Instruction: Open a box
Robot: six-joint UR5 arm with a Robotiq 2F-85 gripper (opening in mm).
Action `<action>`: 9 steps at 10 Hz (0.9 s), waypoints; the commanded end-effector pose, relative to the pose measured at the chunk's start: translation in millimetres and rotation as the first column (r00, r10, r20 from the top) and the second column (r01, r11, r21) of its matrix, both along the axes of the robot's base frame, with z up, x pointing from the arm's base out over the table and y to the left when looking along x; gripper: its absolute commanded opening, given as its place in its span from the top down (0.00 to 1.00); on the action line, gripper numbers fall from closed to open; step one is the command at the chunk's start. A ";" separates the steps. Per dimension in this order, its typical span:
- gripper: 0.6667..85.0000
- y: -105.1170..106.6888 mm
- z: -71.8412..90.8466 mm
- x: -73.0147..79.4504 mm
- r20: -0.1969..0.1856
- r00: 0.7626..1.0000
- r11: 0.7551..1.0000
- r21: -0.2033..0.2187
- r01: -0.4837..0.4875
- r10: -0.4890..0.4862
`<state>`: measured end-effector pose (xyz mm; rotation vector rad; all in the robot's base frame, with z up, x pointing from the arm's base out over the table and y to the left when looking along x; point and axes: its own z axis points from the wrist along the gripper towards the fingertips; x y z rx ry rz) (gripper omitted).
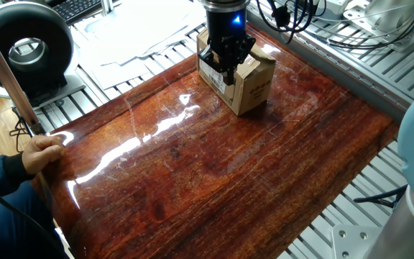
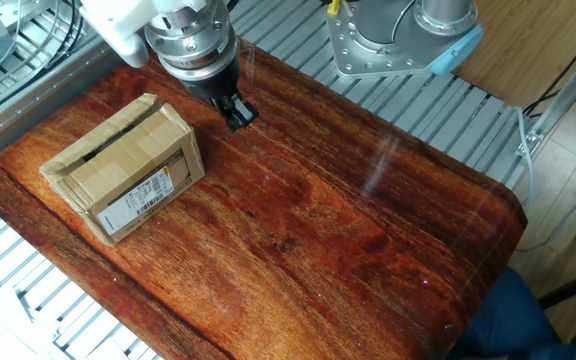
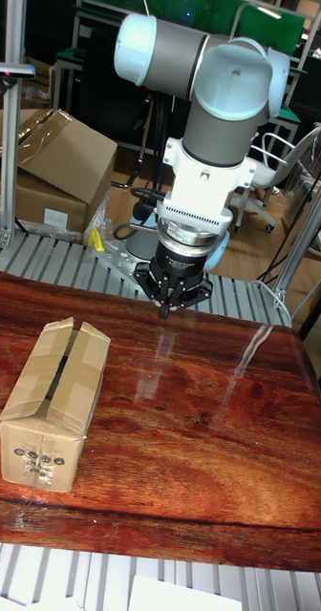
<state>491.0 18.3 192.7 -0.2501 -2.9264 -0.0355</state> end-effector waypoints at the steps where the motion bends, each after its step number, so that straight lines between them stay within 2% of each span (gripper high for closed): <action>1: 1.00 3.0 1.3 0.5 0.002 1.000 1.000 0.012 0.003 -0.003; 9: 1.00 0.7 1.9 0.0 -0.001 1.000 1.000 0.008 -0.008 0.008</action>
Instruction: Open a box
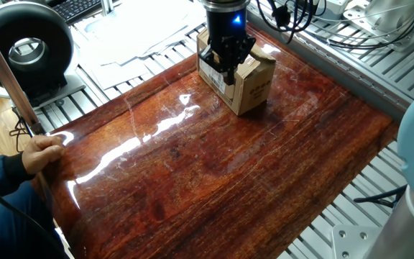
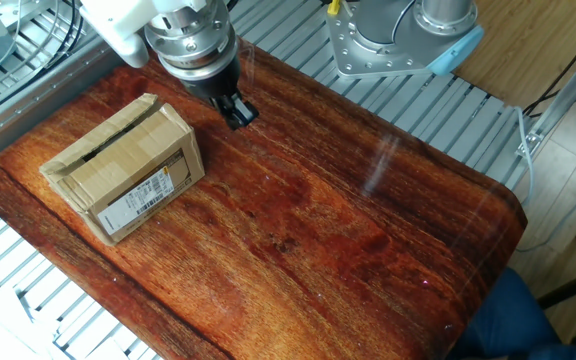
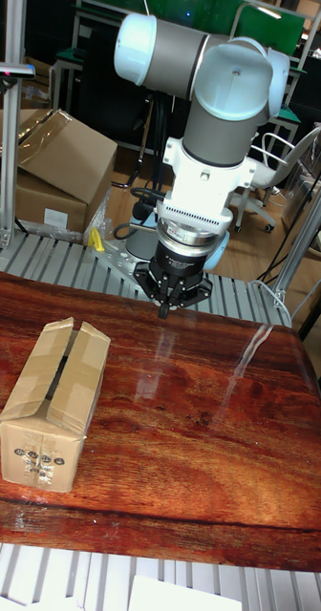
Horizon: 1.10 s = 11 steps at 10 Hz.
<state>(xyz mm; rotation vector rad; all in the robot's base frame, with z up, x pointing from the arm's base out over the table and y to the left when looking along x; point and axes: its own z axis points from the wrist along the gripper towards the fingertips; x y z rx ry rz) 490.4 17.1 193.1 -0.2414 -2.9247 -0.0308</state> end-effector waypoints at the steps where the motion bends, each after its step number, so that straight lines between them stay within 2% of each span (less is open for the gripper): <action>1: 1.00 1.7 1.9 0.4 0.000 1.000 1.000 0.013 -0.003 0.003; 5: 1.00 -1.1 2.5 1.1 0.000 1.000 1.000 0.009 -0.009 0.009; 11: 1.00 -15.9 6.4 6.3 0.004 0.999 0.999 0.001 -0.050 0.050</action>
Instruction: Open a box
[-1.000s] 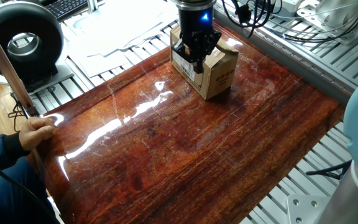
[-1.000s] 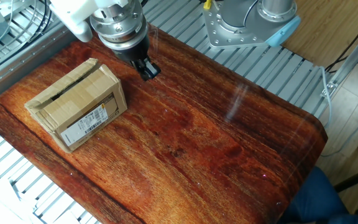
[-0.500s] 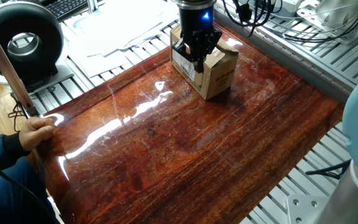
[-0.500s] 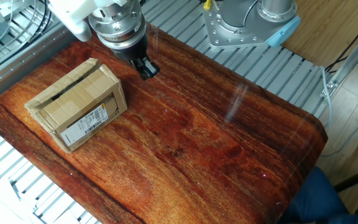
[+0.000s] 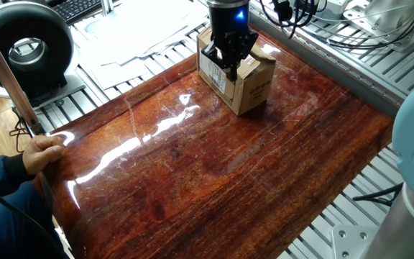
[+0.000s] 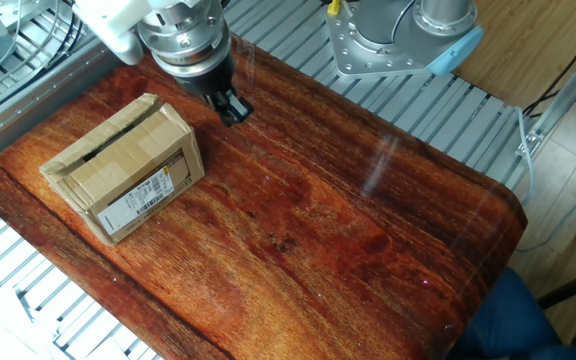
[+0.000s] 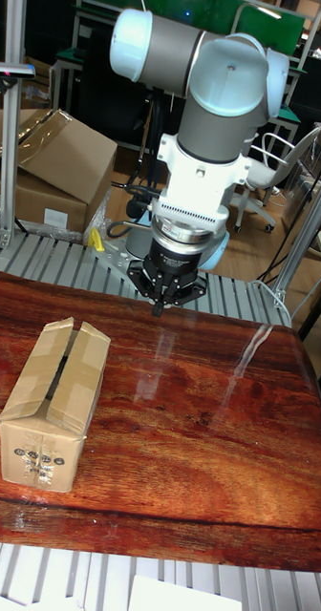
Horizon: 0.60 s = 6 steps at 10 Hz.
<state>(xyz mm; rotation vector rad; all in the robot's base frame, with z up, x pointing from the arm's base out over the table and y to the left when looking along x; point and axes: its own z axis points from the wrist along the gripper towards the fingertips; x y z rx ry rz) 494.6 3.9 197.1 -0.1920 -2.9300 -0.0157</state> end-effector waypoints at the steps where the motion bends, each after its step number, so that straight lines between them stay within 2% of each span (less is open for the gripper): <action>1: 1.00 -9.7 5.2 2.5 -0.003 0.999 0.999 0.008 -0.039 0.040; 2: 1.00 -16.8 8.8 3.2 -0.011 0.998 0.998 0.022 -0.065 0.065; 6: 1.00 -55.9 16.7 13.5 -0.008 0.985 0.985 0.024 -0.172 0.172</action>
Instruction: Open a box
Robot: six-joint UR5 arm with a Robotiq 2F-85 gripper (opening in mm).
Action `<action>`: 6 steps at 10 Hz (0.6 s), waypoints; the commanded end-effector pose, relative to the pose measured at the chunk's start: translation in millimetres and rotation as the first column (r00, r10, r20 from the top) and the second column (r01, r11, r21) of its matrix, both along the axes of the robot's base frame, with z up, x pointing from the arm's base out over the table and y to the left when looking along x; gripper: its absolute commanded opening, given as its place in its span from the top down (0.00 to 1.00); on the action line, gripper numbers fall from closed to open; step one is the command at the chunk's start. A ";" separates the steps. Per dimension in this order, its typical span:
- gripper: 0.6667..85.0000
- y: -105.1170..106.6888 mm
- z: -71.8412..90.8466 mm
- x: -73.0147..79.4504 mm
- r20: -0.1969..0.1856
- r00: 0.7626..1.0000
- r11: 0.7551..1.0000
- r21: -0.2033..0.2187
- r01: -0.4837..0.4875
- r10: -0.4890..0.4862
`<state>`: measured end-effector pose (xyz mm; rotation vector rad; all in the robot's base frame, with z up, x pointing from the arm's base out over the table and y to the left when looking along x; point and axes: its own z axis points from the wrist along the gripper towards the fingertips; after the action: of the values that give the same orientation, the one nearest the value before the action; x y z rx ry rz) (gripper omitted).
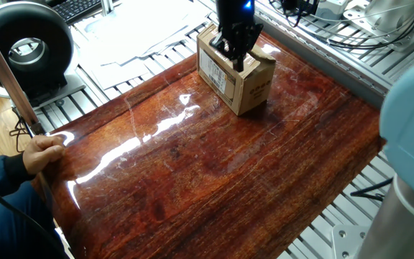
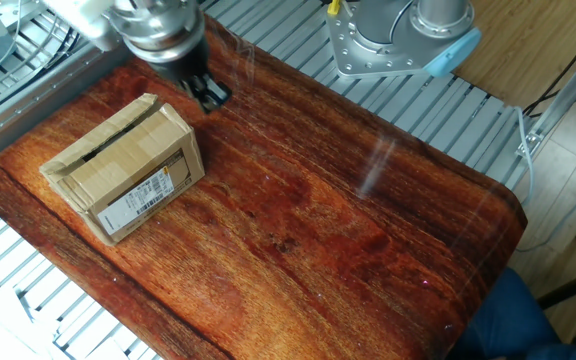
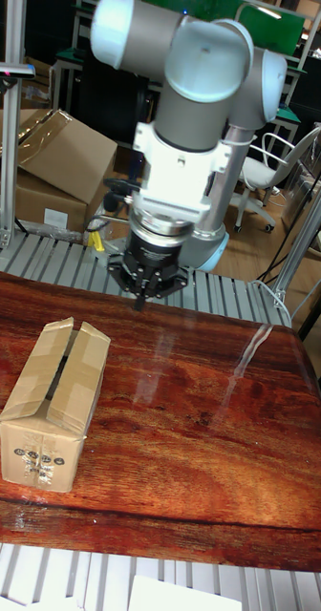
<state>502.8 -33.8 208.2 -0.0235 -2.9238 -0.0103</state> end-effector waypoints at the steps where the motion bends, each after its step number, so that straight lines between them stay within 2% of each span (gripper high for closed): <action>1: 1.00 -26.9 6.6 6.9 0.002 0.996 0.996 0.016 -0.087 0.087; 2: 1.00 -29.2 7.1 7.3 0.001 0.995 0.995 0.028 -0.098 0.098; 6: 1.00 -29.1 6.8 8.0 0.000 0.995 0.994 0.029 -0.104 0.104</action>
<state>508.9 -61.3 213.3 0.1081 -2.9171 -0.0181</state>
